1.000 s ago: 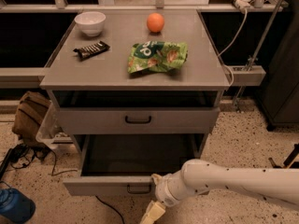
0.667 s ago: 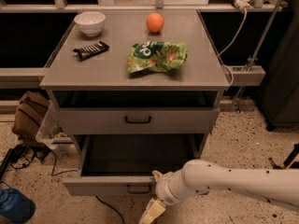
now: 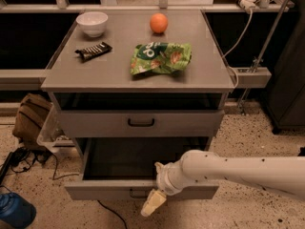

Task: Open middle drawer

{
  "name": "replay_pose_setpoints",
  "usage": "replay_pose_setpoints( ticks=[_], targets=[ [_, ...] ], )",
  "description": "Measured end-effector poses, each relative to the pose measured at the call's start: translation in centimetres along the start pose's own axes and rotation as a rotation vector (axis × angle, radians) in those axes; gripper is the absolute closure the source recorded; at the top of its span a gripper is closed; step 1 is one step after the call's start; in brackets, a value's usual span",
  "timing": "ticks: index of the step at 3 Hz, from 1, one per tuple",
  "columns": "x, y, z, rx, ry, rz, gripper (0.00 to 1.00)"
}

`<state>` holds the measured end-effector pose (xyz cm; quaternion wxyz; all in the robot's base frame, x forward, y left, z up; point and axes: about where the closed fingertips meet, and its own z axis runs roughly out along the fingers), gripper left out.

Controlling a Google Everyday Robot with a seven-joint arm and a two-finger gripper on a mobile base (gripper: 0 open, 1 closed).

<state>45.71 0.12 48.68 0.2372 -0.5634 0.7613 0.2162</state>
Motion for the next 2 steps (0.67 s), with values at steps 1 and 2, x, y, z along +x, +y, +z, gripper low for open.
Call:
replay_pose_setpoints(
  ticks=[1,2],
  targets=[
    [0.7,-0.7,1.9,-0.048,0.023,0.018,0.00],
    [1.8,-0.3,3.5,-0.104,0.041,0.038,0.00]
  ],
)
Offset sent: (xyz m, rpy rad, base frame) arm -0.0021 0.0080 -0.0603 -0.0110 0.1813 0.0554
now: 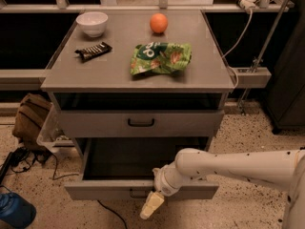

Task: Open middle drawer

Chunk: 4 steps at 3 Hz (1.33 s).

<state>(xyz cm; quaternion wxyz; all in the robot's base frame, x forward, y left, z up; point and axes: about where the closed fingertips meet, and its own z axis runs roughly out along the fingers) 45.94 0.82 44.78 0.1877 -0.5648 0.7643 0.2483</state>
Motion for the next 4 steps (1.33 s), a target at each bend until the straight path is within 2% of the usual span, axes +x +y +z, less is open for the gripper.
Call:
replay_pose_setpoints(
  ticks=[1,3,4],
  targets=[
    [0.4,1.0,0.4,-0.031,0.014,0.001,0.00],
    [0.7,3.7,0.2,-0.057,0.030,-0.018,0.00],
    [1.5,6.5,-0.3,-0.081,0.030,-0.021,0.00]
  ],
)
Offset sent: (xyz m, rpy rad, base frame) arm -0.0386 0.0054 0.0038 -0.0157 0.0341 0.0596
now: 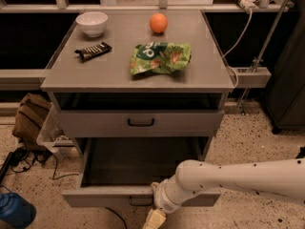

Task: Open middle drawer

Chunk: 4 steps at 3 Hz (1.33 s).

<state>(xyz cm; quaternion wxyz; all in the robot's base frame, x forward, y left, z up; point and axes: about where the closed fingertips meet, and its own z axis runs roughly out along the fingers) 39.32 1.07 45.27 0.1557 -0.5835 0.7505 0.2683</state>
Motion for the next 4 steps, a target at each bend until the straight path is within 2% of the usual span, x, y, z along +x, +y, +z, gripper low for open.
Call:
replay_pose_setpoints(
  ticks=[1,3,4],
  targets=[
    [0.0,0.0,0.0,0.000,0.000,0.000,0.00],
    [-2.2,-1.3,0.4,0.010,-0.003,-0.041,0.00],
    [-2.8,-1.5,1.3,-0.008,0.004,-0.056,0.00]
  ],
)
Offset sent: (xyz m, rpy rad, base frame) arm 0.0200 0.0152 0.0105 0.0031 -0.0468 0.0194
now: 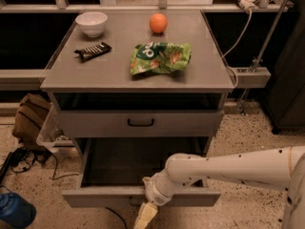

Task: Open middle drawer

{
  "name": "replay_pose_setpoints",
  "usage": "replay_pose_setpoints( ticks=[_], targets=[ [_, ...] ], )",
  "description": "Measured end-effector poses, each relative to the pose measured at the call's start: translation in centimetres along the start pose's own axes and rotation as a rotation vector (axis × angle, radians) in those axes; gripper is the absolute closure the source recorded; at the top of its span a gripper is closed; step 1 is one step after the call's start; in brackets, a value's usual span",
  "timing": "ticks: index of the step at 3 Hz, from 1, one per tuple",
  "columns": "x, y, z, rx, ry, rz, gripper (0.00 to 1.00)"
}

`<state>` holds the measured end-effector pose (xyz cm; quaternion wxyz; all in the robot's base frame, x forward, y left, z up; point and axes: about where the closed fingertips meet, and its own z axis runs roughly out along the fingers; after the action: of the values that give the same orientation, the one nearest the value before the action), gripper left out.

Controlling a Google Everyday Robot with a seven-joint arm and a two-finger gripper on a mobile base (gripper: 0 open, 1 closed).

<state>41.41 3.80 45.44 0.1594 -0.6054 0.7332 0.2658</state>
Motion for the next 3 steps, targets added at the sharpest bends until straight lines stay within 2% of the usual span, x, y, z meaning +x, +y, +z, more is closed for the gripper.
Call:
replay_pose_setpoints(
  ticks=[2,3],
  targets=[
    [1.9,2.7,1.6,-0.046,-0.022,0.037,0.00],
    [1.7,2.8,1.3,-0.046,-0.022,0.037,0.00]
  ],
)
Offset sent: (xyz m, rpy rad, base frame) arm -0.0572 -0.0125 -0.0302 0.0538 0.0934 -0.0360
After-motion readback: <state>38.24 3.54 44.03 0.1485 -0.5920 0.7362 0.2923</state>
